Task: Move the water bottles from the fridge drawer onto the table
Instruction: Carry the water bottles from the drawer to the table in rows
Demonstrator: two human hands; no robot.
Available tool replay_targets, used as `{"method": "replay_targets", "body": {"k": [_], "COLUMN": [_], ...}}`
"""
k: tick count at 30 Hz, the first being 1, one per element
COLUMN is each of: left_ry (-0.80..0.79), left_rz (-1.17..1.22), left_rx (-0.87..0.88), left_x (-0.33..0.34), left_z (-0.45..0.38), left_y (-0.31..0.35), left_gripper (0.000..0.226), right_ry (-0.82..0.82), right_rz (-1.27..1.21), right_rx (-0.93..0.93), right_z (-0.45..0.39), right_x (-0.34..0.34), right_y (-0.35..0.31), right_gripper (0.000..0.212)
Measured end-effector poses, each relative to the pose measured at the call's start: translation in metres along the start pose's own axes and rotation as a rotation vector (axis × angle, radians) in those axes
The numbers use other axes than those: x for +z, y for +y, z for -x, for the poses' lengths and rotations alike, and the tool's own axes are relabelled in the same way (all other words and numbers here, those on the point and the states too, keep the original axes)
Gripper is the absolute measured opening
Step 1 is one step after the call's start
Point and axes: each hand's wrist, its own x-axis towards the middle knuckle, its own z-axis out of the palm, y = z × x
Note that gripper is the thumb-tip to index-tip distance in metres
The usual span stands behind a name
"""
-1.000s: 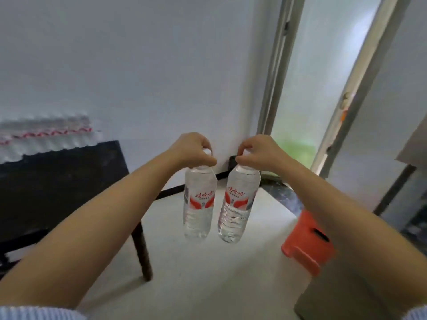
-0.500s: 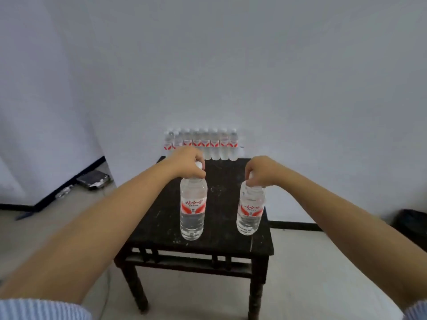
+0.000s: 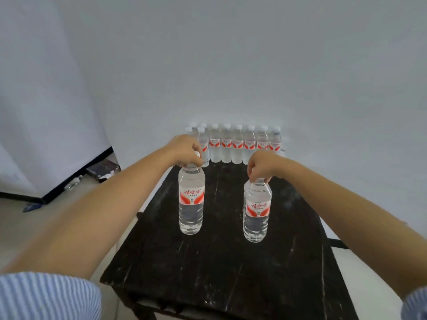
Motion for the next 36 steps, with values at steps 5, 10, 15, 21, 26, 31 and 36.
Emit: {"method": "replay_targets", "body": {"k": [5, 10, 15, 21, 26, 31, 36], "left_ry": [-0.134, -0.145, -0.1, -0.064, -0.073, -0.068, -0.054], "left_rz": [-0.049, -0.084, -0.042, 0.046, -0.013, -0.044, -0.042], "left_rx": [0.114, 0.16, 0.143, 0.096, 0.102, 0.116, 0.152], "left_x": [-0.008, -0.006, 0.01, 0.045, 0.085, 0.114, 0.124], "left_z": [-0.098, -0.186, -0.262, -0.342, -0.406, -0.455, -0.484], "left_y": [-0.046, -0.071, -0.085, -0.093, -0.103, -0.111, -0.118], "left_gripper": [0.009, 0.021, 0.027, 0.03, 0.029, 0.024, 0.023], "right_ry": [0.0, 0.058, 0.125, 0.105, 0.071, 0.051, 0.057], "right_rz": [-0.046, -0.076, -0.087, -0.079, -0.016, 0.012, 0.023], "right_rx": [0.088, 0.179, 0.234, 0.26, 0.195, 0.162, 0.134], "right_z": [-0.101, -0.185, -0.261, -0.343, -0.409, -0.462, -0.495], "right_x": [-0.007, -0.018, -0.021, -0.021, -0.012, 0.004, 0.013], "right_y": [-0.016, -0.018, -0.009, 0.02, 0.048, 0.068, 0.073], "right_gripper": [0.008, 0.009, 0.017, 0.02, 0.021, 0.021, 0.021]}}
